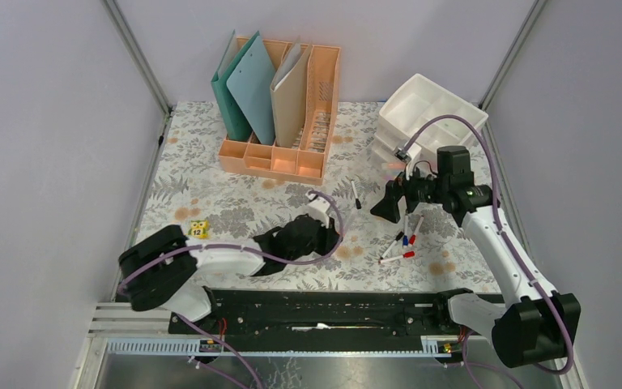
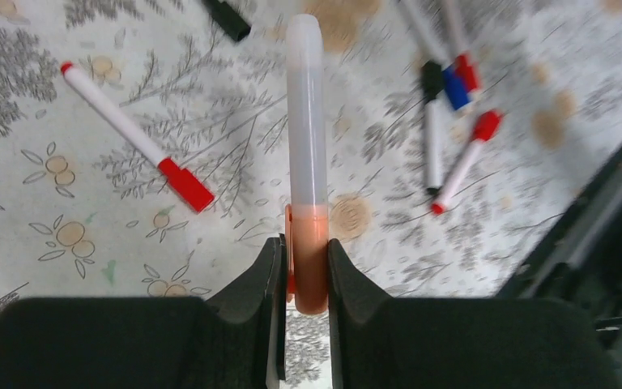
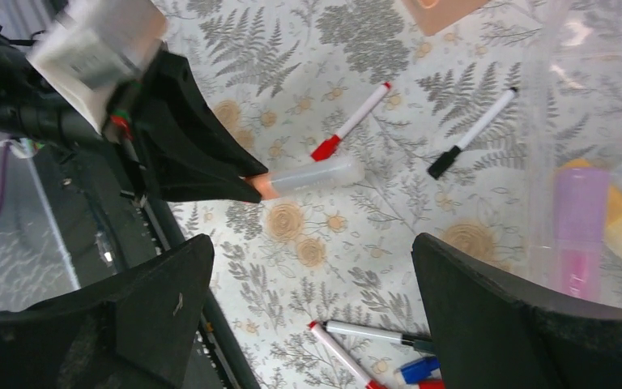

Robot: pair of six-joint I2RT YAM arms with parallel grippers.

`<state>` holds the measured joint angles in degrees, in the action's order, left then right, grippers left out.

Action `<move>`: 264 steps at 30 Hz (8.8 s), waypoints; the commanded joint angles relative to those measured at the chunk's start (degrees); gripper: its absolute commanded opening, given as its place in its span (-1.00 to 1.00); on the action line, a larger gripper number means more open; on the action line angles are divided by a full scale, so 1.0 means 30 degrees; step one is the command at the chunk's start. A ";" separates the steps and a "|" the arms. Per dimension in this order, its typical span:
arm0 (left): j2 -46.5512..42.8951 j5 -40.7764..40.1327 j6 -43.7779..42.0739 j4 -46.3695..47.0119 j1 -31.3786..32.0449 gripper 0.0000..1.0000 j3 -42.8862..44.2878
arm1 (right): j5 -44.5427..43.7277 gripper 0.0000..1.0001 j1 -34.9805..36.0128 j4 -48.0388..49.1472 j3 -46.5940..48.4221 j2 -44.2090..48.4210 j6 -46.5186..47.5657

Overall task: Organize the desk
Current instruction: Pick up the stationery from the center of the board, then place the stationery in the drawer, then close the drawer in the storage box, then pick up the storage box from the center of the board.

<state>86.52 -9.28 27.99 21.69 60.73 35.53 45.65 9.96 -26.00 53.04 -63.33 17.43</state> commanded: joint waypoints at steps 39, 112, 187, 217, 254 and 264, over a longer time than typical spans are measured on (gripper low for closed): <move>0.1871 0.3589 0.7458 2.0094 -0.0165 -1.00 -0.2602 | 0.8859 0.55 -0.0125 1.5162 -0.4888 -0.0271 -1.4402; -1.2669 -0.1198 0.2318 0.4596 -0.1899 0.97 -0.8747 | -0.3611 0.60 0.2195 0.0416 0.2253 -0.2367 0.5383; 0.1454 0.6336 0.5644 1.4450 -0.1983 0.97 -0.2768 | -2.1685 0.15 0.1272 0.3805 0.8124 -0.3471 0.7439; 0.4405 0.8049 0.7292 1.6403 -0.2485 0.97 -0.1129 | -1.2017 0.37 0.0574 -0.3567 1.1104 -0.6870 0.6093; 0.5564 0.8803 0.8241 1.6919 -0.2848 0.97 -0.0114 | -1.3228 0.37 -0.0271 -0.3351 1.2202 -0.7876 0.6927; 0.5576 0.8822 0.8311 1.6966 -0.2954 0.97 -0.0015 | -1.3062 0.36 -0.0805 -0.3367 1.2342 -0.9407 0.7249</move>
<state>102.63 16.12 52.58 67.85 52.31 33.67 6.92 7.97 -36.91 88.31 -90.45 38.06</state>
